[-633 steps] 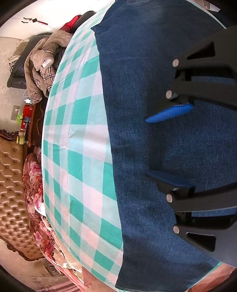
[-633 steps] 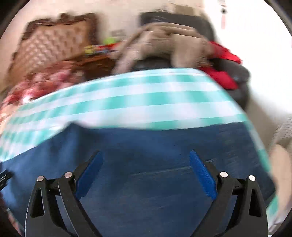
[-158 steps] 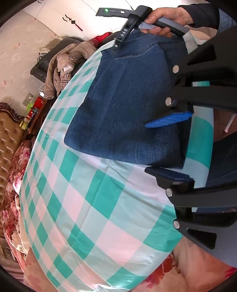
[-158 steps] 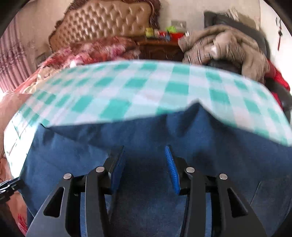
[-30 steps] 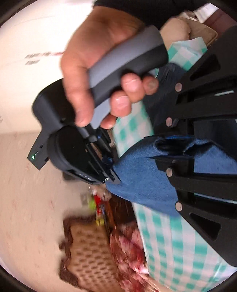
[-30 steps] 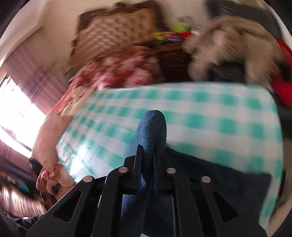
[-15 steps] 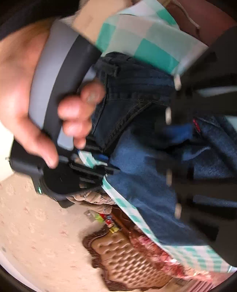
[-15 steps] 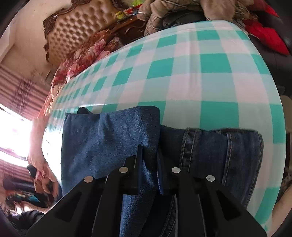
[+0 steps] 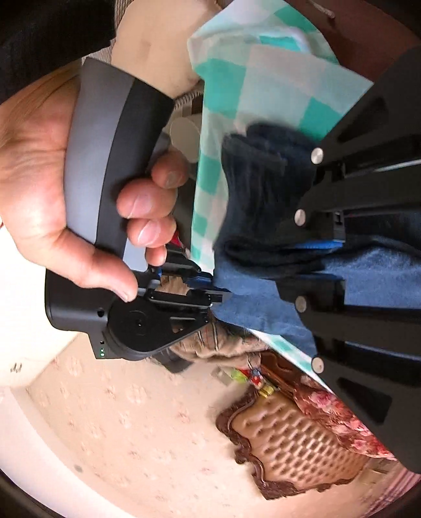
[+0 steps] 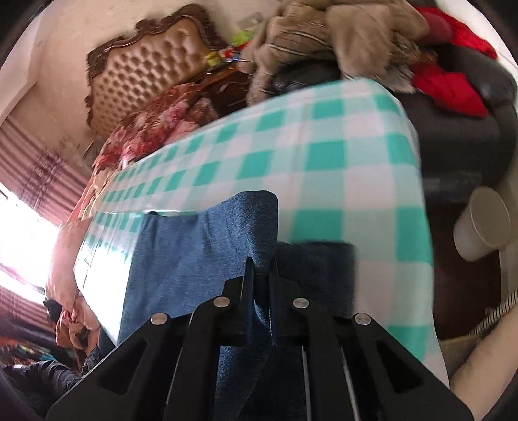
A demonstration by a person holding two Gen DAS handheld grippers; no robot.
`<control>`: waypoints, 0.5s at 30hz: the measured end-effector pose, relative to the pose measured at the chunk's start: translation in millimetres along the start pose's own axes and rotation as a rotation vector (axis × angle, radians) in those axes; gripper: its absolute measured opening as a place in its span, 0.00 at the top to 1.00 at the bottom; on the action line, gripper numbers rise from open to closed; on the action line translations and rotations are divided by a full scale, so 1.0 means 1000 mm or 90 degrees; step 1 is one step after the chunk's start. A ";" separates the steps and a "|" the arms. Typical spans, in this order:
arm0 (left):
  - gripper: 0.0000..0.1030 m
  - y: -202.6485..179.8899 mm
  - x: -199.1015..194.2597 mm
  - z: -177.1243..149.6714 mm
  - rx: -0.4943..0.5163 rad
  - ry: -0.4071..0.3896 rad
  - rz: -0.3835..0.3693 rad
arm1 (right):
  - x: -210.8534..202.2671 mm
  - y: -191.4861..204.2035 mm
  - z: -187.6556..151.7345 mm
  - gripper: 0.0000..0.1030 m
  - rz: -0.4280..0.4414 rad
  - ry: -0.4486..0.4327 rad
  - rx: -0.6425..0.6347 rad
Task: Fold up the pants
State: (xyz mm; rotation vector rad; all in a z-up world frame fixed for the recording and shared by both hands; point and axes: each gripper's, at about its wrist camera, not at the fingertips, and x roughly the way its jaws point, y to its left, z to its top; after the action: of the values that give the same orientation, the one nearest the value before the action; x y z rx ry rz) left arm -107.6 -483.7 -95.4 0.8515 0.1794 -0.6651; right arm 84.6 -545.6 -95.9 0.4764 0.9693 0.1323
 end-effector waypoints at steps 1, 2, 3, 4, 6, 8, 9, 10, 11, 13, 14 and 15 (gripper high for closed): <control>0.90 -0.005 0.007 0.001 0.006 0.000 -0.008 | 0.001 -0.005 -0.002 0.92 -0.001 0.000 0.006; 0.90 -0.009 0.011 0.001 0.013 0.000 -0.012 | 0.002 -0.012 -0.006 0.92 -0.003 0.000 0.014; 0.90 -0.017 0.013 0.001 0.020 0.001 -0.018 | 0.003 -0.018 -0.010 0.92 -0.003 -0.002 0.022; 0.89 -0.025 0.019 -0.002 0.031 0.010 -0.042 | 0.005 -0.023 -0.014 0.92 0.001 -0.004 0.029; 0.82 -0.032 0.030 -0.007 0.038 0.025 -0.082 | 0.011 -0.034 -0.021 0.92 0.002 -0.004 0.045; 0.73 -0.026 0.031 -0.010 0.015 0.024 -0.112 | 0.017 -0.037 -0.028 0.92 -0.002 -0.008 0.046; 0.66 -0.018 0.028 -0.011 -0.001 0.020 -0.123 | 0.018 -0.039 -0.031 0.92 -0.001 -0.012 0.048; 0.46 -0.005 0.021 -0.013 -0.029 0.013 -0.153 | 0.018 -0.040 -0.033 0.92 0.001 -0.019 0.053; 0.33 0.010 0.013 -0.016 -0.061 0.004 -0.190 | 0.018 -0.040 -0.034 0.92 0.000 -0.022 0.054; 0.33 0.055 -0.006 -0.029 -0.133 -0.001 -0.244 | 0.017 -0.040 -0.035 0.92 -0.009 -0.029 0.052; 0.32 0.085 -0.013 -0.037 -0.192 -0.001 -0.276 | 0.017 -0.038 -0.036 0.92 -0.013 -0.035 0.045; 0.30 0.117 -0.017 -0.047 -0.251 -0.001 -0.295 | 0.018 -0.038 -0.037 0.92 -0.016 -0.036 0.044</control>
State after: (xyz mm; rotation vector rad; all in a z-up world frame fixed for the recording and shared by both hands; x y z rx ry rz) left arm -44.8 -385.5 -44.5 0.4267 0.4991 -1.0229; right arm 61.0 -561.8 -143.6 0.5286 0.9258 0.0615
